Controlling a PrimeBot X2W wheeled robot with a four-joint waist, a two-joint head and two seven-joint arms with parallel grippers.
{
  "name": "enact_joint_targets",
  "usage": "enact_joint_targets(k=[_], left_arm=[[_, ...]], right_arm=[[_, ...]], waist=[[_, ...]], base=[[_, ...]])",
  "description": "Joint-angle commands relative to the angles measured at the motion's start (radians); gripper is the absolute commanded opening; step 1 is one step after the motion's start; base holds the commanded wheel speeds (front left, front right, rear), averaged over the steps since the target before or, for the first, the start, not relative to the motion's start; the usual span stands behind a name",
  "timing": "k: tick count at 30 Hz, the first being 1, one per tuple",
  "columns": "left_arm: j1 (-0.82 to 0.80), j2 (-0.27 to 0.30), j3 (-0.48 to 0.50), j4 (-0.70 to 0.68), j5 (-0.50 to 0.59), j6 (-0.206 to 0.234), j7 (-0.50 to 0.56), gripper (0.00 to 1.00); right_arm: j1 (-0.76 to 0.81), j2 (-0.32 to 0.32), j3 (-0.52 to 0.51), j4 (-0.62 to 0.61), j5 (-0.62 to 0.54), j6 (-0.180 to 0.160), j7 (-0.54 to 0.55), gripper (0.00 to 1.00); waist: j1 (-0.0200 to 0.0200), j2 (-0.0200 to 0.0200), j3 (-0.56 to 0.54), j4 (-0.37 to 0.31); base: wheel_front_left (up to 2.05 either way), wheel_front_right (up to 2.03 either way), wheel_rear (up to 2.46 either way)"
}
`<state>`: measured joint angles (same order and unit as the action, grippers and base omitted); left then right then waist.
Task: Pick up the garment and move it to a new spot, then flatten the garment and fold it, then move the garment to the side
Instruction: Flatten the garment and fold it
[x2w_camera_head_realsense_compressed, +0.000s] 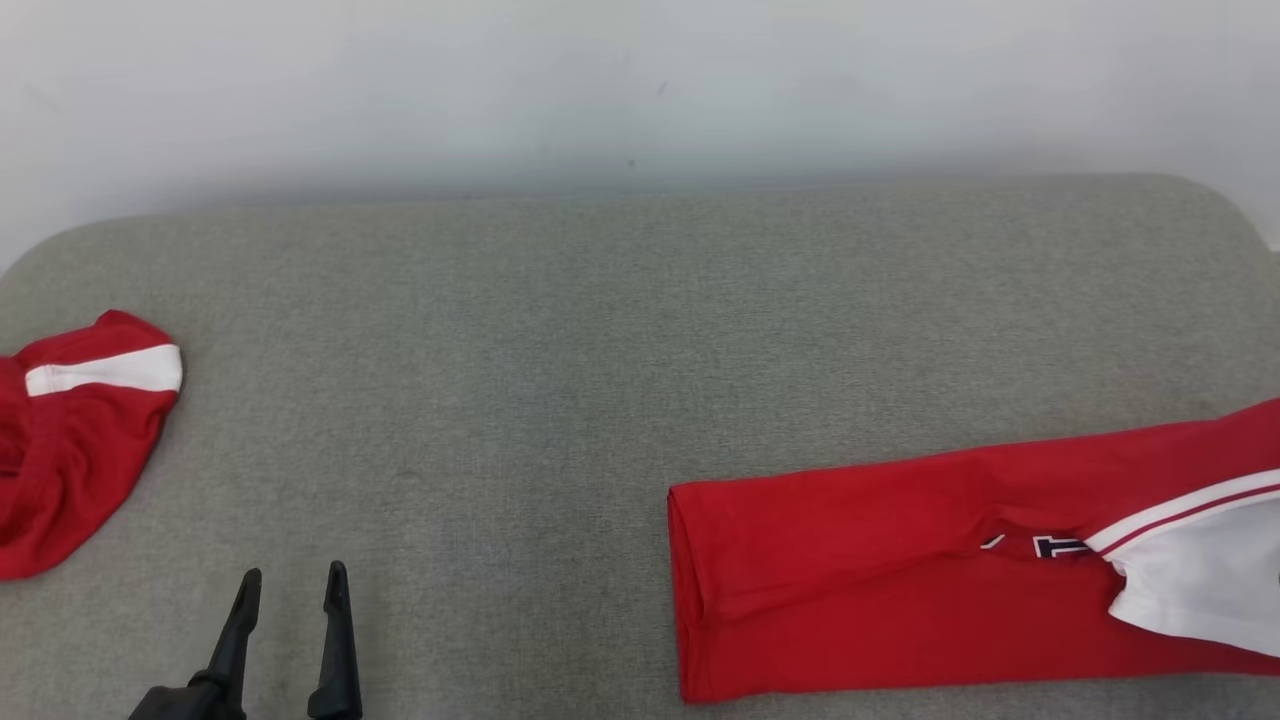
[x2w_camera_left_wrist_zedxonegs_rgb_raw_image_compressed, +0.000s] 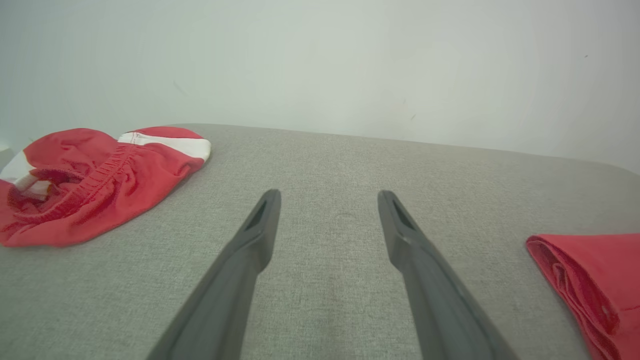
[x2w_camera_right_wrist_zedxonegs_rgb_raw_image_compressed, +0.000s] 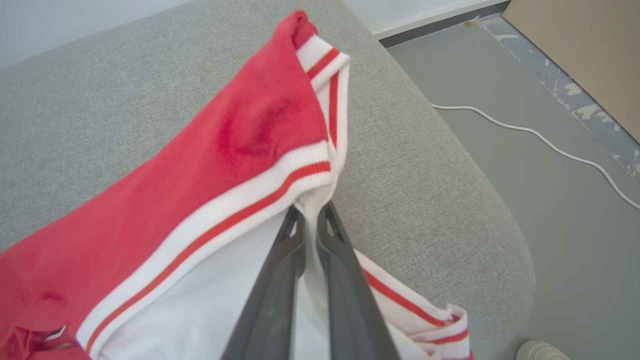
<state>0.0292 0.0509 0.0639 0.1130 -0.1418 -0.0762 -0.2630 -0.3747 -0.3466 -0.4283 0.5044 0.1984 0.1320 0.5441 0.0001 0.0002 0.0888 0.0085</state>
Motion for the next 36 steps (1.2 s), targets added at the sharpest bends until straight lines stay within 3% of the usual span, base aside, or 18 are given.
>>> enact_joint_targets(k=[1,6,12,16,20,30,36], left_arm=[[0.008,0.000,-0.002,-0.005,-0.004,0.005,-0.002,1.00],[0.018,0.000,-0.014,-0.001,-0.019,0.014,-0.001,1.00],[0.041,0.000,-0.020,0.003,-0.036,0.031,-0.001,1.00],[0.047,0.000,-0.022,0.003,-0.045,0.037,-0.002,1.00],[0.048,0.000,-0.024,0.004,-0.048,0.036,-0.002,1.00],[0.039,0.000,-0.051,0.011,-0.052,0.028,-0.002,1.00],[0.038,0.000,-0.058,0.010,-0.051,0.028,-0.001,1.00]], right_arm=[[0.013,0.005,0.001,-0.018,-0.006,-0.002,0.009,0.00],[0.042,0.042,0.090,-0.102,0.024,-0.002,0.063,0.00],[0.079,0.103,0.291,-0.204,0.093,-0.002,0.126,0.00],[0.082,0.112,0.491,-0.279,0.157,-0.002,0.168,0.00],[0.065,0.114,0.596,-0.297,0.196,-0.002,0.177,0.00],[-0.028,0.173,0.839,-0.198,0.275,-0.002,0.151,0.00],[-0.083,0.195,0.883,-0.083,0.283,-0.002,0.092,0.00]], waist=[[-0.0001,-0.0002,-0.007,-0.015],[-0.0001,-0.0002,-0.021,-0.037],[-0.0001,-0.0002,-0.046,-0.058],[-0.0001,-0.0002,-0.056,-0.061],[-0.0001,-0.0002,-0.060,-0.058],[-0.0001,-0.0002,-0.065,-0.019],[-0.0001,-0.0002,-0.062,0.002]], base=[[0.00,0.00,0.00],[0.00,0.00,0.00],[0.00,0.00,0.00],[0.00,0.00,0.00],[0.00,0.00,0.00],[0.00,0.00,0.00],[0.00,0.00,0.00]])
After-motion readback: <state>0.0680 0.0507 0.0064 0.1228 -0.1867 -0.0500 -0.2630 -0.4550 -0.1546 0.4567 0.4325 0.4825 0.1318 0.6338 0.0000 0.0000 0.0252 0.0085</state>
